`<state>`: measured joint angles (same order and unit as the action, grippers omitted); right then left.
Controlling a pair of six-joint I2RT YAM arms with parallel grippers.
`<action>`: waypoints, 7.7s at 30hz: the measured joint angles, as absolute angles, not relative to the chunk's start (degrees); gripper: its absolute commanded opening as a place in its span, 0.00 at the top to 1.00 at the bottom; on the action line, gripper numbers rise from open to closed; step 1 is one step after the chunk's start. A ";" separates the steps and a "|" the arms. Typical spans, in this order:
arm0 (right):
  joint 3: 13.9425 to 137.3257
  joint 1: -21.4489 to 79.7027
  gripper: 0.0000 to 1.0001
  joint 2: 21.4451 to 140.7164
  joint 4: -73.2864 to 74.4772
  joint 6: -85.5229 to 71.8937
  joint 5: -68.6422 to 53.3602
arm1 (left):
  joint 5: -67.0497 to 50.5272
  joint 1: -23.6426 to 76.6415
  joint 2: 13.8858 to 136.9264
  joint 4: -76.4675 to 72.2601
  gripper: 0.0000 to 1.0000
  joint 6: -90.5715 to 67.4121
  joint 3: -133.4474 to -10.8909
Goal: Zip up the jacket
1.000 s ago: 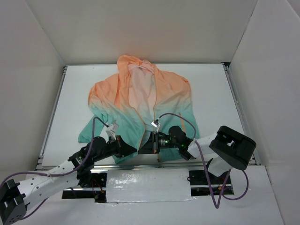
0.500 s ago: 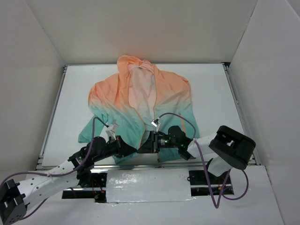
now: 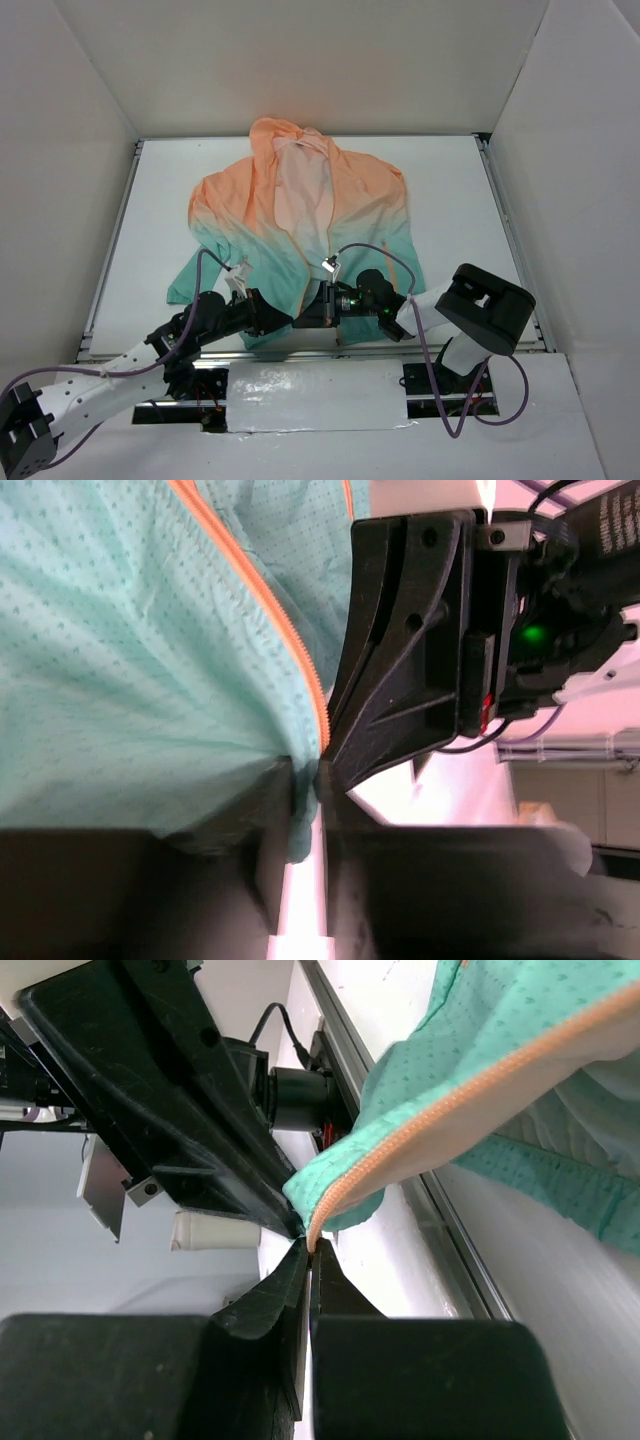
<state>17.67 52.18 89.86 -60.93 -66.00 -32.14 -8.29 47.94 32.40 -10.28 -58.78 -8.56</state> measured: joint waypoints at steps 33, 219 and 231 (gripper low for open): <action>17.56 52.18 1.00 89.17 -61.71 -64.47 -33.26 | -8.97 47.94 26.85 -8.82 0.61 -63.46 -4.75; 15.70 64.34 1.00 44.95 -18.11 -52.62 17.12 | 1.87 50.87 49.25 -40.73 1.00 -64.55 -10.81; 15.70 64.07 1.00 44.91 -19.09 -51.33 16.69 | 2.11 50.89 49.32 -40.71 1.00 -64.82 -10.74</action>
<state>15.70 64.07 44.91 -19.09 -51.33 16.69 2.11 50.89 49.32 -40.71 -64.82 -10.74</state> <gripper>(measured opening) 0.019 0.042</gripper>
